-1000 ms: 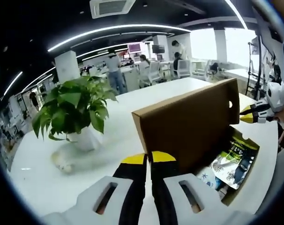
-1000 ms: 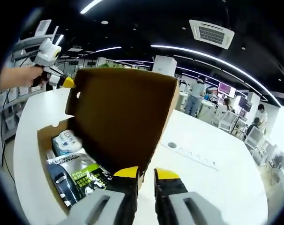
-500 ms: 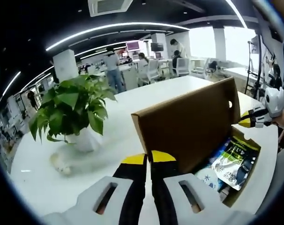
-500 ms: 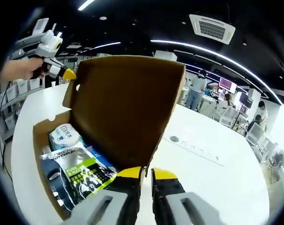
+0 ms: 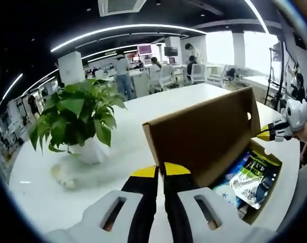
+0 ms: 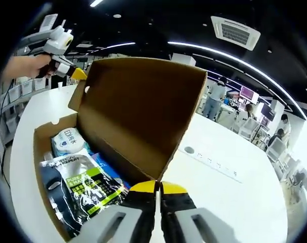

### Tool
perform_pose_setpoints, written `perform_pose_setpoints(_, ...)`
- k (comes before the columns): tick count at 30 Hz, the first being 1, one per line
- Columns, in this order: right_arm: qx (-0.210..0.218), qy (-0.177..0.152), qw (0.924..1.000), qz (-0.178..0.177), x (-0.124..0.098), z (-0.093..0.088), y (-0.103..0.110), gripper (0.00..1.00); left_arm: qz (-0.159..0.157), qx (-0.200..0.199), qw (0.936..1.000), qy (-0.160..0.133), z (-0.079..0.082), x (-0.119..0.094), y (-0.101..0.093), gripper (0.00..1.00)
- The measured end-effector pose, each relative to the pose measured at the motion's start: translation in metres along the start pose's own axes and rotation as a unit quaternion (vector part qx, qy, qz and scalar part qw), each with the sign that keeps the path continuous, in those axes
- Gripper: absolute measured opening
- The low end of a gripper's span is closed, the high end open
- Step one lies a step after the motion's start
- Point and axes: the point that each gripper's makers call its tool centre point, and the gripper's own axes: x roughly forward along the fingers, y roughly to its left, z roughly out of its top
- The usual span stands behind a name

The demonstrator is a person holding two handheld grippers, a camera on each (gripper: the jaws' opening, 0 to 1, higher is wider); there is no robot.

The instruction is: Operate the shoe box by opening the lid, removing the specified soft item, and placing it in the target area until the item is outside and the box remains undamaged.

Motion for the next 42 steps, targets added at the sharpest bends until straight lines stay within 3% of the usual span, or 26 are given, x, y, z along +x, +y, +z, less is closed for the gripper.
perform_pose_setpoints(9,0.0,0.003,1.0,0.002,0.0,0.0,0.0,0.0,0.006,-0.003,0.9999,-0.008,-0.004,-0.007,0.001,0.09)
perform_pose_setpoints(24,-0.003,0.004,1.0,0.002,0.001,0.0,0.0,0.0,0.002,-0.026,0.9994,0.021,-0.055,-0.011,-0.017,0.1)
perform_pose_setpoints(34,-0.004,0.005,1.0,0.002,0.0,0.0,0.0,0.0,-0.001,-0.033,0.9983,0.049,-0.078,-0.007,-0.02,0.09)
perform_pose_setpoints(42,-0.003,0.006,1.0,0.003,0.0,0.0,-0.001,0.0,-0.003,-0.039,0.9972,0.064,-0.087,0.0,-0.018,0.02)
